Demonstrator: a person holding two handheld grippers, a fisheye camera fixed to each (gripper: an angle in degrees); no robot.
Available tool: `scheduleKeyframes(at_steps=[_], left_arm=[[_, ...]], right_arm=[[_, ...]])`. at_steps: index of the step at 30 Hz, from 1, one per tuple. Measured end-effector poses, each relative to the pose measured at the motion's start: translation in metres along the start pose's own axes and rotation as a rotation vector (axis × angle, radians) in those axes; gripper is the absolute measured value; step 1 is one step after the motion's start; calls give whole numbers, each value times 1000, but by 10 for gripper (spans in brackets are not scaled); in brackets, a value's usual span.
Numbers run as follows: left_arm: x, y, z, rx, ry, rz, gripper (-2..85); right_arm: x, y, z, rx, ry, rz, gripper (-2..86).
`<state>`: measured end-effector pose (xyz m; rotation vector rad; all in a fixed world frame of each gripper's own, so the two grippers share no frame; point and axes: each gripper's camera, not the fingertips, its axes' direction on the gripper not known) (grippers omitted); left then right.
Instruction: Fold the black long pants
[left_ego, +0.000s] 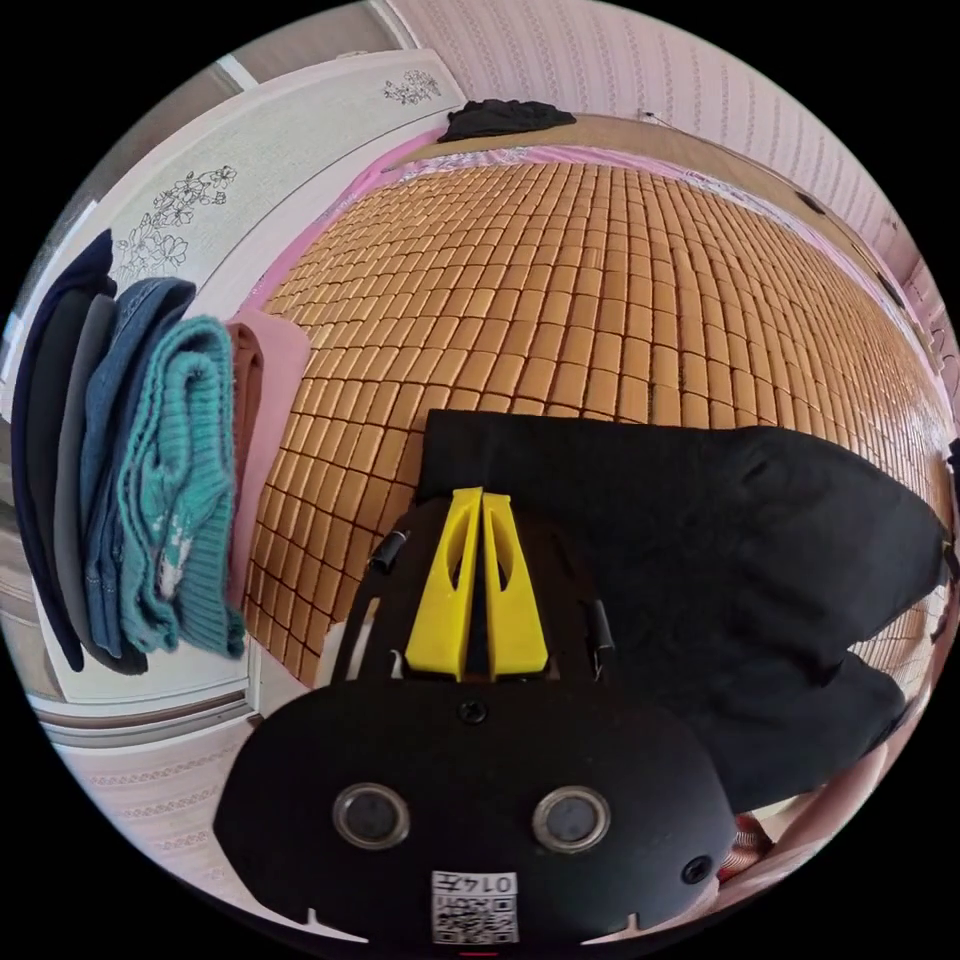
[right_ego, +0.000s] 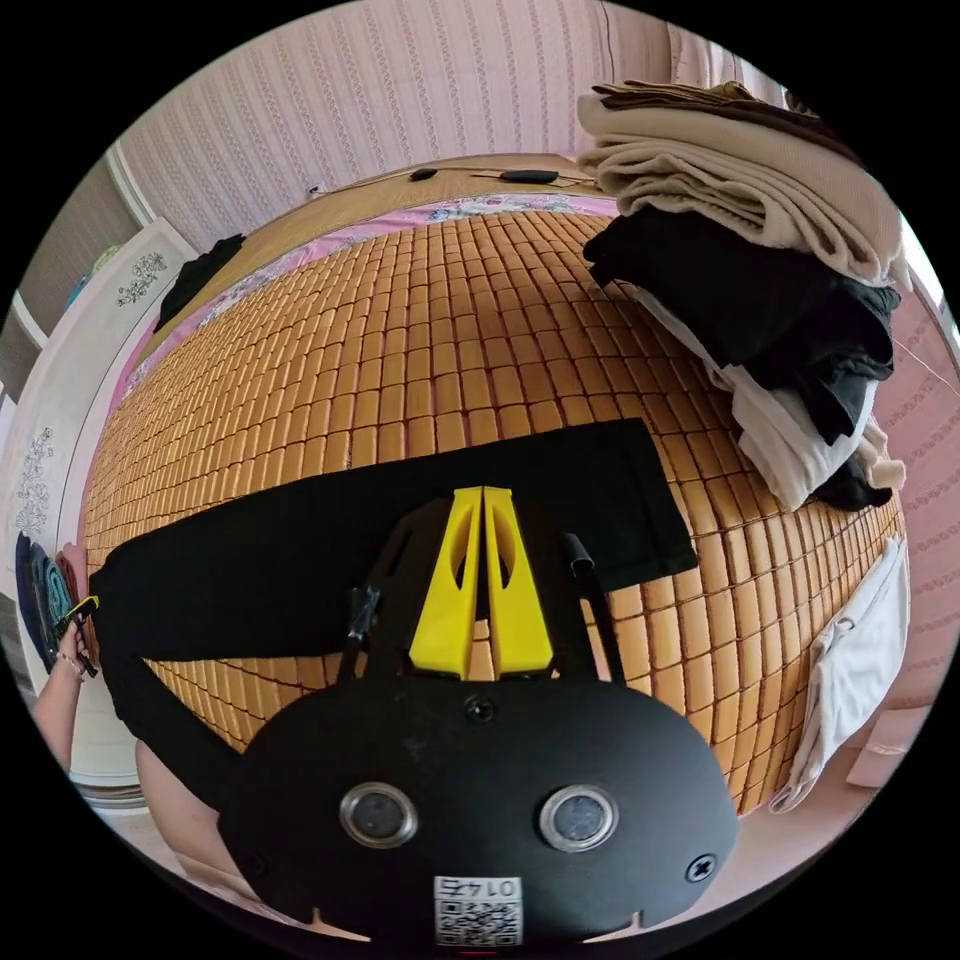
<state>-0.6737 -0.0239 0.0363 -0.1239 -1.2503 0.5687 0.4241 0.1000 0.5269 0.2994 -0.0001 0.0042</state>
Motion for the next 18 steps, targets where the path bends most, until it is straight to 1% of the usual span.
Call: scheduleKeyframes(at_steps=[2,3,4,8,10,11,12,13,14,15,16,17,18], left_arm=[[-1,-13,0,14,52,-6,-9],[0,-22,-2,28,19,-21,-9],[1,-31,1,3,-35,-18,-9],[6,-46,4,2,-37,-14,-9],[6,-51,2,-19,17,-33,-9],[5,-51,0,-23,35,-34,-8],[6,-48,-10,11,48,-20,-8],[12,-38,-29,100,26,12,-8],[16,-32,-40,145,23,39,-8],[29,-18,-59,212,41,114,-8],[47,0,-77,250,64,200,-8],[58,11,-84,262,75,253,-8],[85,33,-97,266,100,357,-8]], right_arm=[[-4,-12,5,-13,6,-23,-6],[-7,-19,7,-26,26,-36,-7],[-8,-25,9,-29,35,-45,-7],[-3,-33,9,-53,14,-25,-5],[9,-27,-9,-70,-31,-20,2],[13,-22,-18,-50,-40,-29,5],[23,-8,-40,-11,-52,-46,24],[36,10,-63,10,-65,-65,43],[43,21,-73,11,-69,-71,52],[60,46,-93,-5,-61,-69,65],[78,74,-108,-37,-31,-50,74],[87,88,-114,-57,-12,-35,77],[105,119,-124,-95,22,7,82]])
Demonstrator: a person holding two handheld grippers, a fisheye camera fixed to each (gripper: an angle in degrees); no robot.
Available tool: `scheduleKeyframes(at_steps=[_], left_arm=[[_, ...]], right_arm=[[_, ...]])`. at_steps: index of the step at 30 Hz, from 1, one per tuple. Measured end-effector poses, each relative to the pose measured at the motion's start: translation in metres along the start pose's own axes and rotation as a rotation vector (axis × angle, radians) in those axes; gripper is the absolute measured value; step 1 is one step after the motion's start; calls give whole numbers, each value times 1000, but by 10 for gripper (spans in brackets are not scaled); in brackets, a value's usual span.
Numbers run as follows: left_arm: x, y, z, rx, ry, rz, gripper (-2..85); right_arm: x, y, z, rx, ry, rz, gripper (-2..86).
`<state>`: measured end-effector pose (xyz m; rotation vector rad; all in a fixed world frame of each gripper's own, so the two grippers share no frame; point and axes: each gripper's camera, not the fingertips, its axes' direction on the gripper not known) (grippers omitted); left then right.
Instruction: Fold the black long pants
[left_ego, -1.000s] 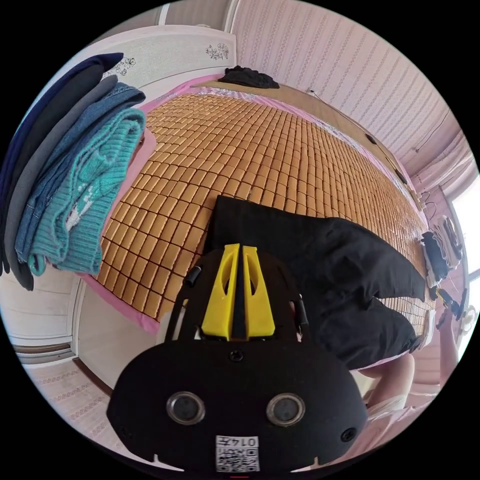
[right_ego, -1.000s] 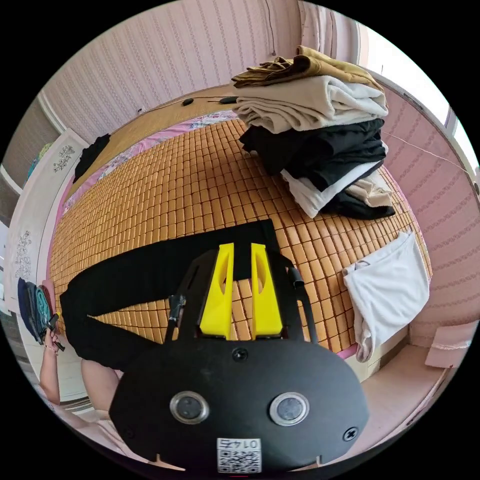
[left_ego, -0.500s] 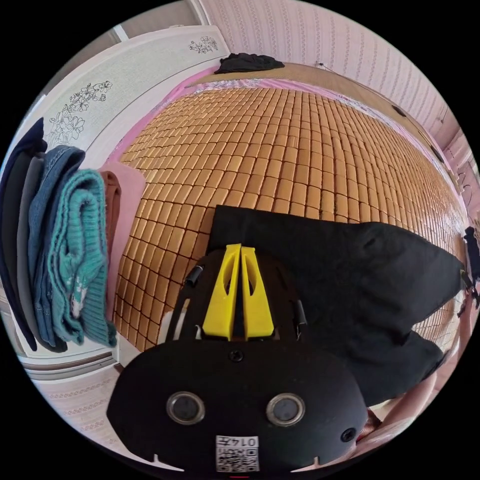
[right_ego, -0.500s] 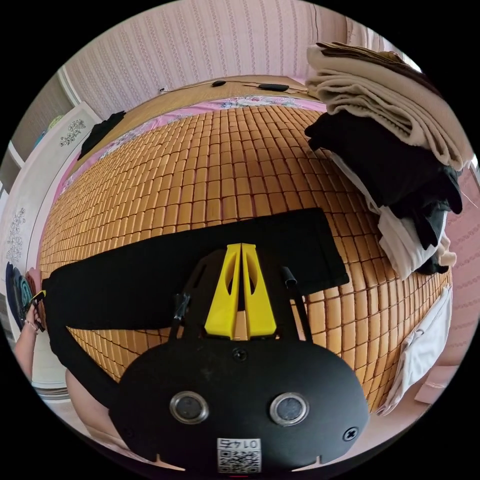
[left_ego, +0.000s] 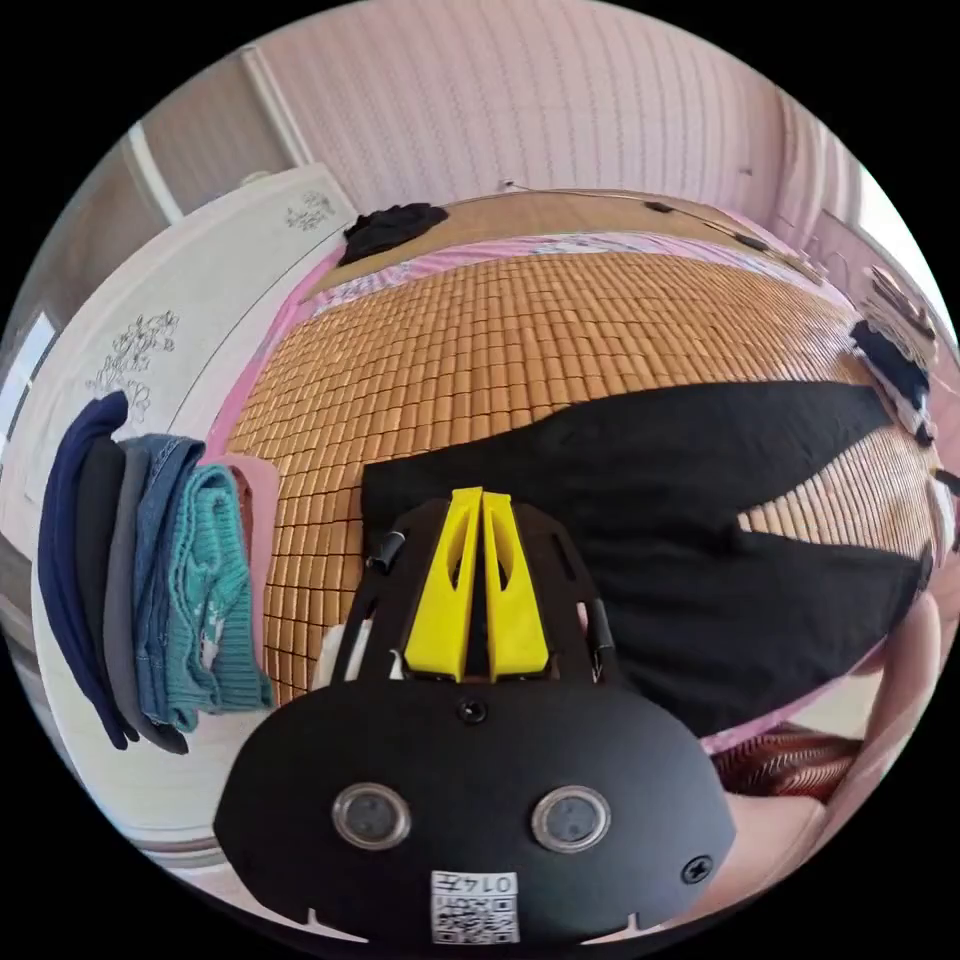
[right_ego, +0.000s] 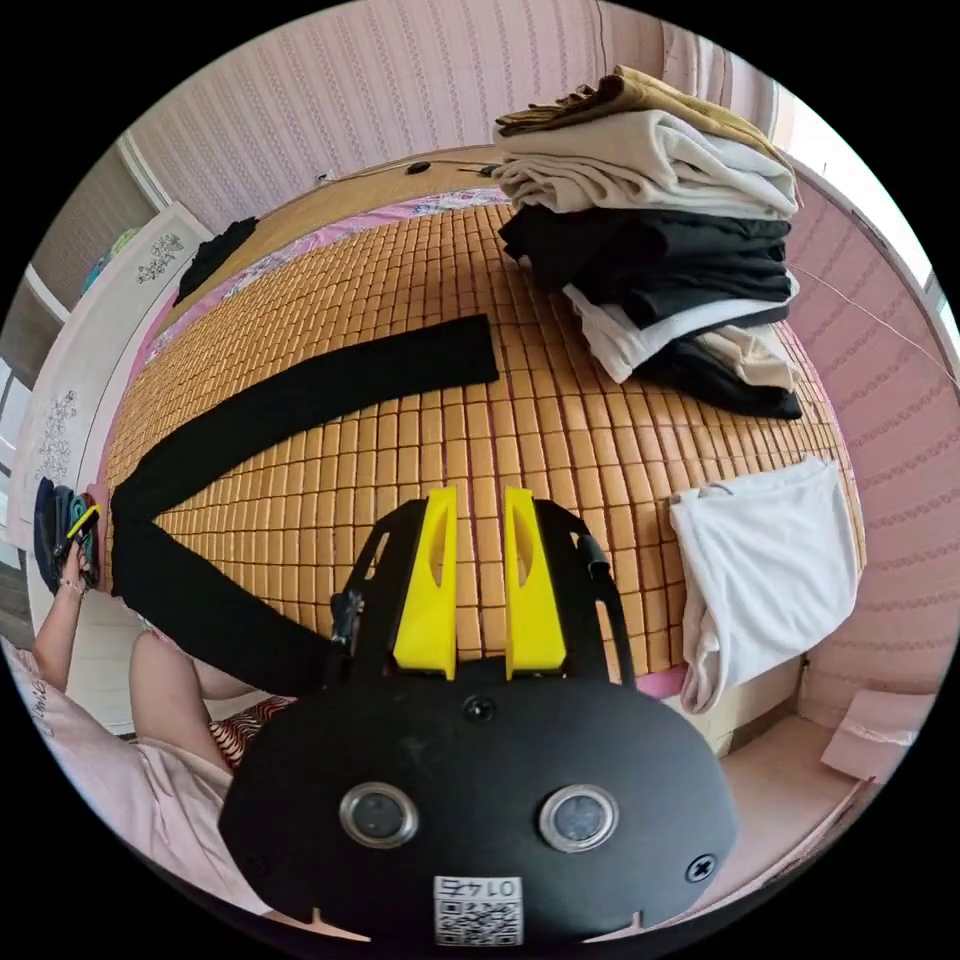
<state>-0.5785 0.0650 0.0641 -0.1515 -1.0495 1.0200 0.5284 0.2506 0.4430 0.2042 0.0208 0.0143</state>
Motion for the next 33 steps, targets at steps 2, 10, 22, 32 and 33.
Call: scheduleKeyframes(at_steps=[2,10,22,32,33], left_arm=[[53,13,-16,-12,109,109,-8],[269,11,-9,-142,474,336,-1],[263,-22,-12,-153,464,301,-6],[281,-14,-9,-186,477,384,-4],[284,-13,-8,-186,471,397,-4]], right_arm=[[23,43,-3,-50,-5,80,93],[40,86,25,-116,-107,146,12],[89,114,-76,253,-205,97,1],[47,84,-16,49,-118,29,10],[35,69,-6,24,-99,10,4]])
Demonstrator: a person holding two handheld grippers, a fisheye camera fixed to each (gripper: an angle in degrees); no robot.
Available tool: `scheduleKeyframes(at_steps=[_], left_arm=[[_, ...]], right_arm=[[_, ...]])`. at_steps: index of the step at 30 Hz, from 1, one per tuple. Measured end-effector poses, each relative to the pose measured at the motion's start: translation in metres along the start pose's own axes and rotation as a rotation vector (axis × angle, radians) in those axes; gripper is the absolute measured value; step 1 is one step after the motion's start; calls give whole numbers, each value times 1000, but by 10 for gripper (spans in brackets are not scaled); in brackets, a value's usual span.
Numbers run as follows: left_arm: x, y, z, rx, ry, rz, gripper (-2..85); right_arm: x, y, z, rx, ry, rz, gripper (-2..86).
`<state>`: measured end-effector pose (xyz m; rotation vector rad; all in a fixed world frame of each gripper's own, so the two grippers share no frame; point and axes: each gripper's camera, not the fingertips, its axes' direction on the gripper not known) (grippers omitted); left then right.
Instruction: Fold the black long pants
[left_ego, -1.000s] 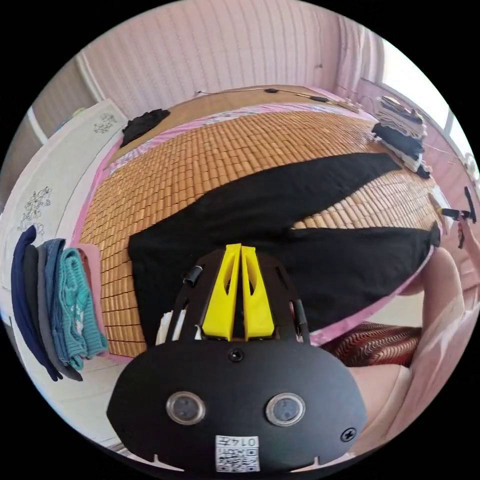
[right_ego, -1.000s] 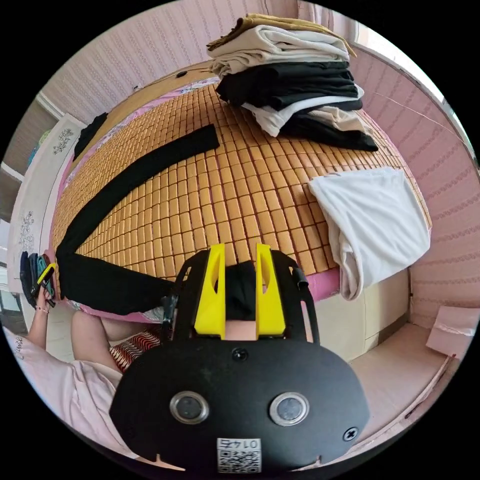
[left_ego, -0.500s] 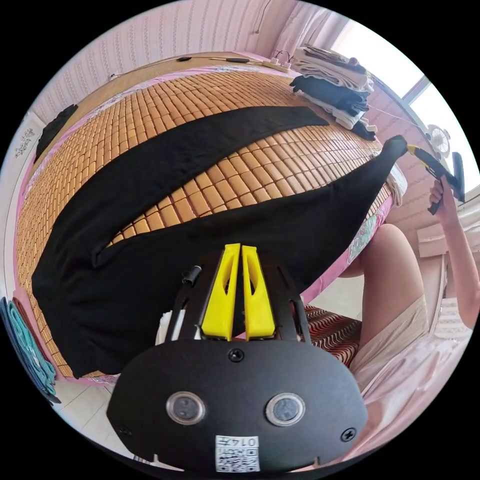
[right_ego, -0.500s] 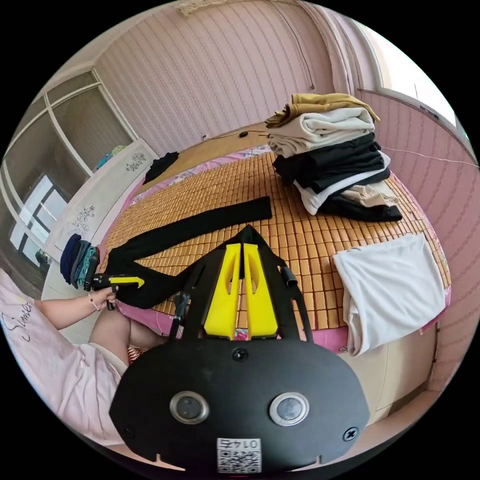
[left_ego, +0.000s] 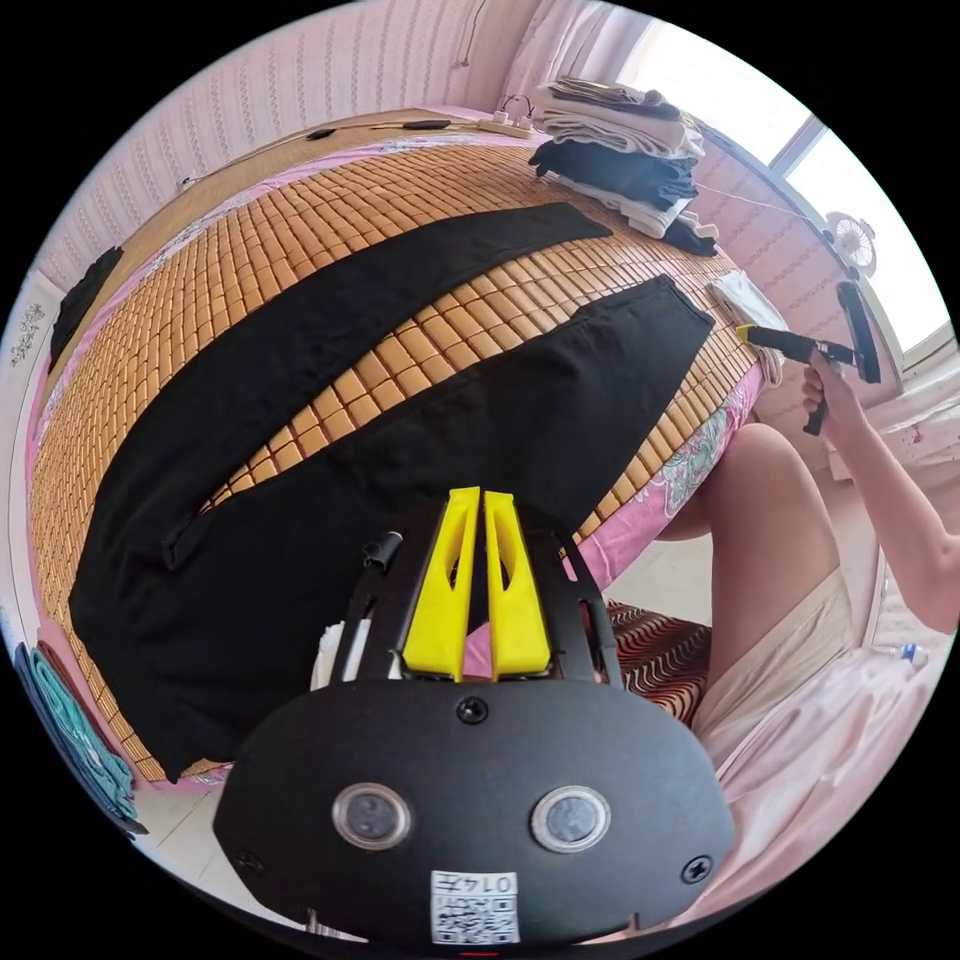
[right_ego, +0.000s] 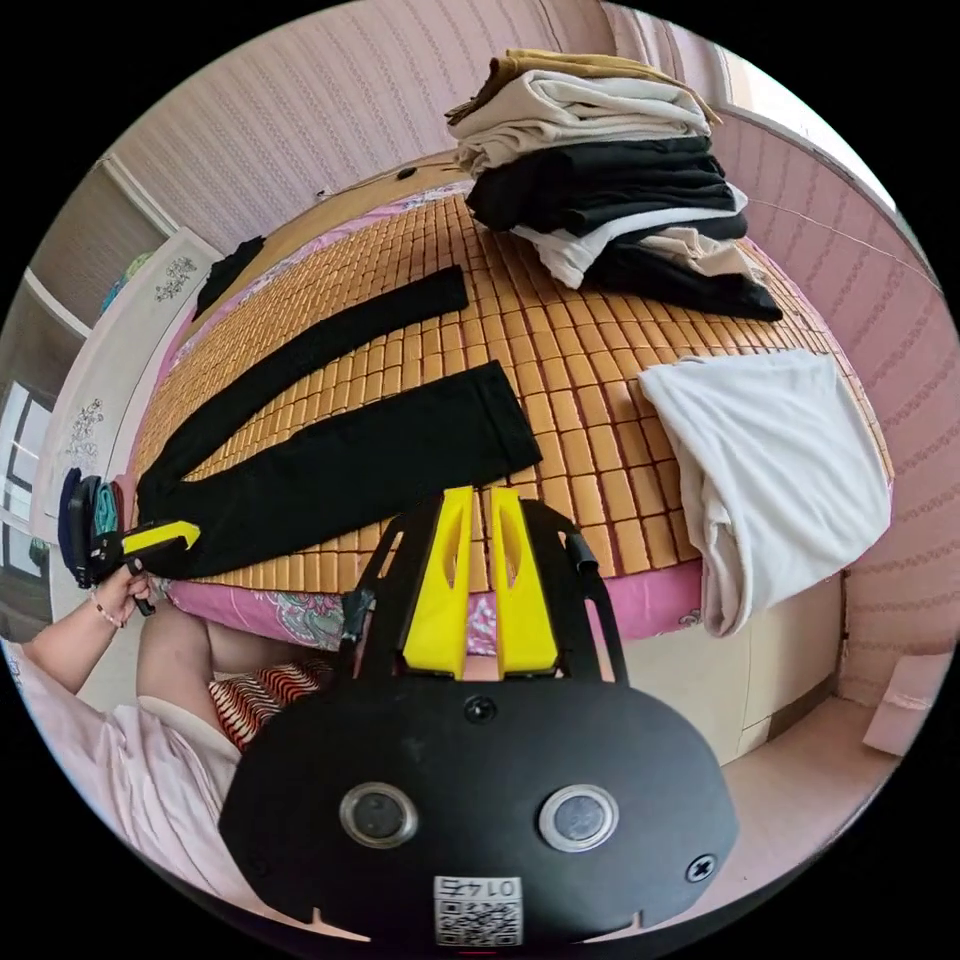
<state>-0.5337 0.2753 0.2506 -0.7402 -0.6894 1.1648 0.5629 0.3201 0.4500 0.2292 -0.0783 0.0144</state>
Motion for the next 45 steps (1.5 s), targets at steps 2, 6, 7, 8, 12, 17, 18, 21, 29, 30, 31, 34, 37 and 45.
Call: scheduleKeyframes(at_steps=[2,6,7,8,12,17,18,21,29,30,31,34,37,45], left_arm=[[1,0,6,-15,-10,4,-5],[-3,8,14,-25,-7,6,-8],[-4,12,14,-15,-7,14,-8],[-5,15,14,-9,-11,19,-8],[-15,34,10,28,4,-21,-8],[-56,76,-18,122,127,-237,-7],[-71,95,-32,170,142,-287,-7],[-112,157,-70,273,106,-418,-6],[-233,375,-137,376,-130,-873,5],[-249,404,-140,378,-145,-936,12],[-263,428,-140,368,-163,-1001,37],[-298,478,-134,357,-181,-1198,94],[-326,505,-123,439,-24,-1284,109],[-358,514,-114,373,23,-1270,11]], right_arm=[[-14,-19,18,-35,55,-27,-3],[-23,-35,39,-128,250,-14,-7],[-22,-35,36,-143,266,2,-7],[-22,-35,36,-152,287,4,-7],[-20,-32,35,-144,285,23,-7],[-26,-27,20,-102,224,44,-4],[-35,-24,14,-85,231,13,1],[-64,-16,6,-87,231,-99,29],[-160,-12,7,-123,173,-347,56],[-172,-12,7,-119,151,-358,57],[-180,-12,8,-120,132,-354,61],[-187,-9,5,-99,116,-288,73],[-182,-3,-3,-61,130,-219,84],[-132,19,-22,-72,92,-28,87]])
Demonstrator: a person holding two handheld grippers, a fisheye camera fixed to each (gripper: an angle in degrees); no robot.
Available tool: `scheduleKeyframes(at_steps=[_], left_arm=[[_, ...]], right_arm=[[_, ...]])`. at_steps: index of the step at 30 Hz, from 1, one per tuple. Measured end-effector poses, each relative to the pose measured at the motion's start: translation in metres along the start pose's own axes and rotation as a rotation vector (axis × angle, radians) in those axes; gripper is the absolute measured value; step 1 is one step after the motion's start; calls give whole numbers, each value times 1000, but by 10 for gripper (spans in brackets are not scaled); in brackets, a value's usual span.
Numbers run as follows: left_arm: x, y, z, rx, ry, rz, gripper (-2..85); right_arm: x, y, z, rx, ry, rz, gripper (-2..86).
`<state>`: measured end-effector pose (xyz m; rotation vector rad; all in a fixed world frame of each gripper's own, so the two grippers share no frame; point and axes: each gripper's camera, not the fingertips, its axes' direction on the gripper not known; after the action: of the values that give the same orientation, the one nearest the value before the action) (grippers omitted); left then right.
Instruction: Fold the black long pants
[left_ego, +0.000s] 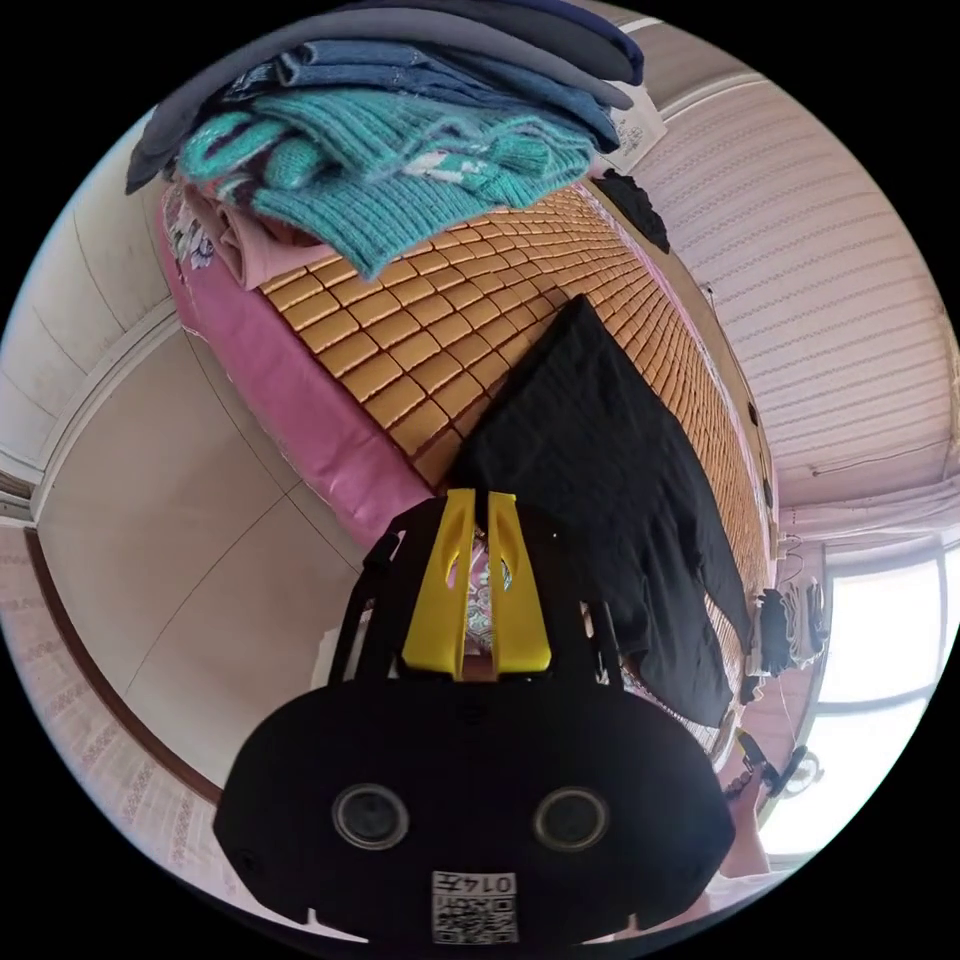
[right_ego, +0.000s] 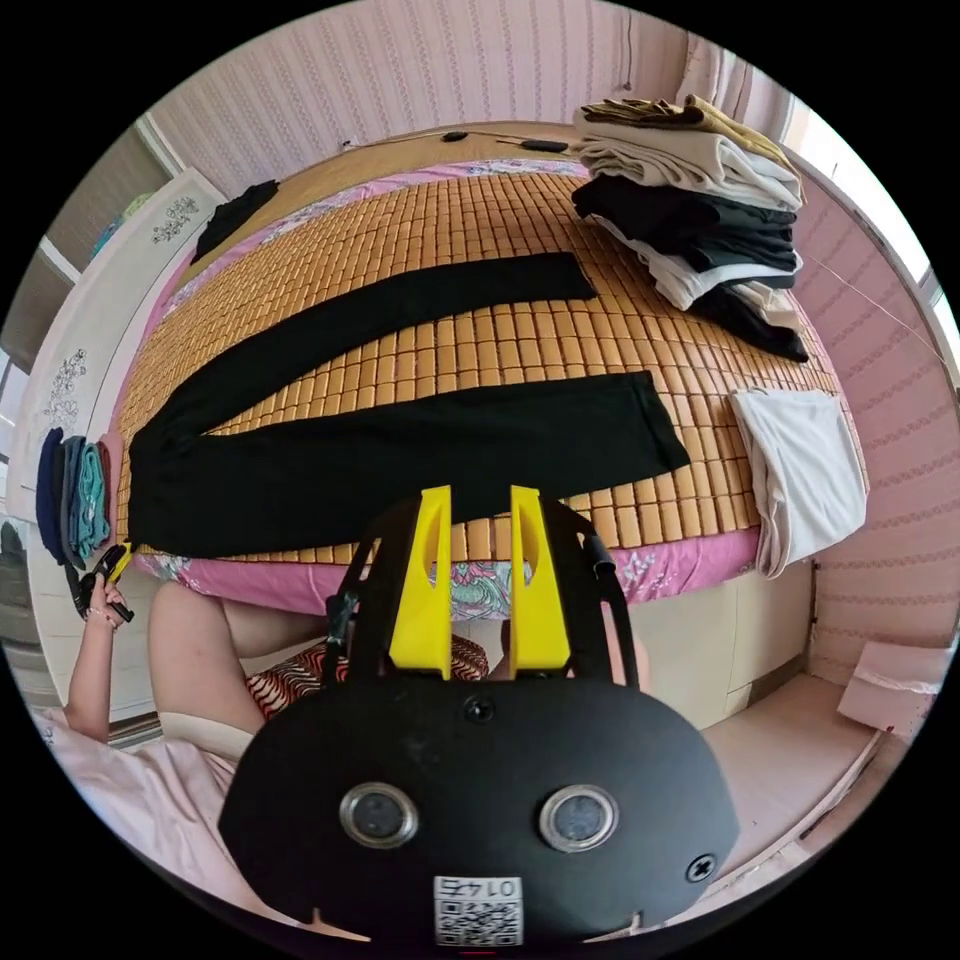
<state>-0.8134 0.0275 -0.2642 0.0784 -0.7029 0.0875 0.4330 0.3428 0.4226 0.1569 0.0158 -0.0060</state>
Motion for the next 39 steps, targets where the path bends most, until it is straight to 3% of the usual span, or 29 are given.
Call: scheduleKeyframes(at_steps=[8,17,22,25,32,39], left_arm=[[-23,0,-31,43,-29,61,-7],[-13,15,-39,64,-72,149,-8],[-10,23,-39,64,-91,148,-8],[-1,27,-42,68,-111,171,-8],[38,23,-75,192,-48,285,-9],[141,-58,-74,308,71,379,0]], right_arm=[[70,21,-2,49,32,141,93],[168,22,33,118,-179,463,118],[195,22,52,142,-145,558,38],[199,27,54,159,-229,522,15],[199,22,3,303,-199,370,5],[178,-112,-23,282,-86,153,14]])
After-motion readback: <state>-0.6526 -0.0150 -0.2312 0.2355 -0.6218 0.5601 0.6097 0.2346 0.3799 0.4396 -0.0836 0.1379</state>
